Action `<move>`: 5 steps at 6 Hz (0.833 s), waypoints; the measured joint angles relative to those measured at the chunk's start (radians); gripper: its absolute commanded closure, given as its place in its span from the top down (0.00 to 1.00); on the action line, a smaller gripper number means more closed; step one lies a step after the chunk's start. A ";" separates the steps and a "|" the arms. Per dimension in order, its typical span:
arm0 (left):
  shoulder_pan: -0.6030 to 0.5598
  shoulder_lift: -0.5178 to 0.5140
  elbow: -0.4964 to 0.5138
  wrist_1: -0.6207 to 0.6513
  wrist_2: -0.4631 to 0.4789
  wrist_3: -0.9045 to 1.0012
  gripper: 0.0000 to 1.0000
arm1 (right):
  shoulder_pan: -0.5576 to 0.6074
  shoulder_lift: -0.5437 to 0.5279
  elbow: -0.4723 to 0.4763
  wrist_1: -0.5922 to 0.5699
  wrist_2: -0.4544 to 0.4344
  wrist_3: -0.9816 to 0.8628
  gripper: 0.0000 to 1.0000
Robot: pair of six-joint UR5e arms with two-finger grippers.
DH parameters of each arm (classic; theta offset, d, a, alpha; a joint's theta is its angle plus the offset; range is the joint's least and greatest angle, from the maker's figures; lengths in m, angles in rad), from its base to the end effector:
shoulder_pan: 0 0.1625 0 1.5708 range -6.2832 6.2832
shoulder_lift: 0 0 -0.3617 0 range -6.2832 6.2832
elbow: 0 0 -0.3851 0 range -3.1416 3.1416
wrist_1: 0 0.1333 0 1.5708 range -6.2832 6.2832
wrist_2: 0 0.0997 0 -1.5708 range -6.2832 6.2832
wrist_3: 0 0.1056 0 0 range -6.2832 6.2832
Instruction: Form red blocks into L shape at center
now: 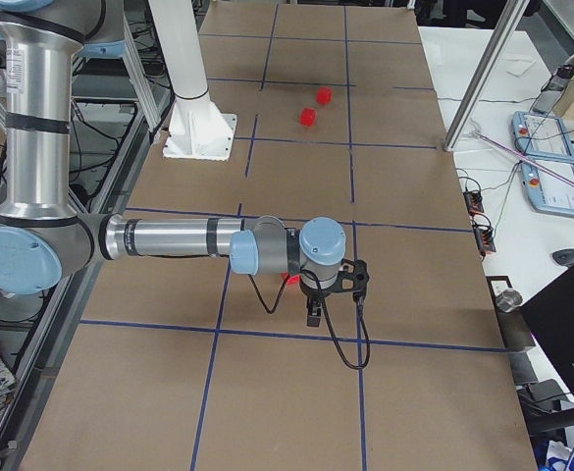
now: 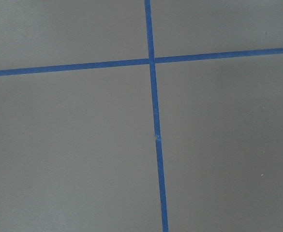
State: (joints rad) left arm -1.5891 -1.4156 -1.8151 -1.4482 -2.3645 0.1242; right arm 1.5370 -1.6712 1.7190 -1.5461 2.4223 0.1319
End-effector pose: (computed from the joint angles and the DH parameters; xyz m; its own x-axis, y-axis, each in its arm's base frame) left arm -0.0658 -0.4237 0.5629 0.6975 0.0874 -0.7112 -0.0687 0.9961 0.0550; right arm 0.0385 -0.4544 0.5661 0.6554 0.0550 0.7533 -0.0529 0.9982 -0.0269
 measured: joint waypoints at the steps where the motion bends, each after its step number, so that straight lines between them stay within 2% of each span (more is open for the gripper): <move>1: 0.006 0.011 -0.009 0.003 -0.002 0.001 1.00 | 0.000 0.001 0.000 0.000 -0.001 0.000 1.00; 5: 0.008 0.039 -0.037 0.015 -0.008 0.001 1.00 | 0.000 0.004 -0.002 0.003 -0.001 0.011 1.00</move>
State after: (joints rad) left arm -1.5810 -1.3766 -1.8525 -1.4330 -2.3727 0.1254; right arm 1.5370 -1.6669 1.7169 -1.5433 2.4216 0.1432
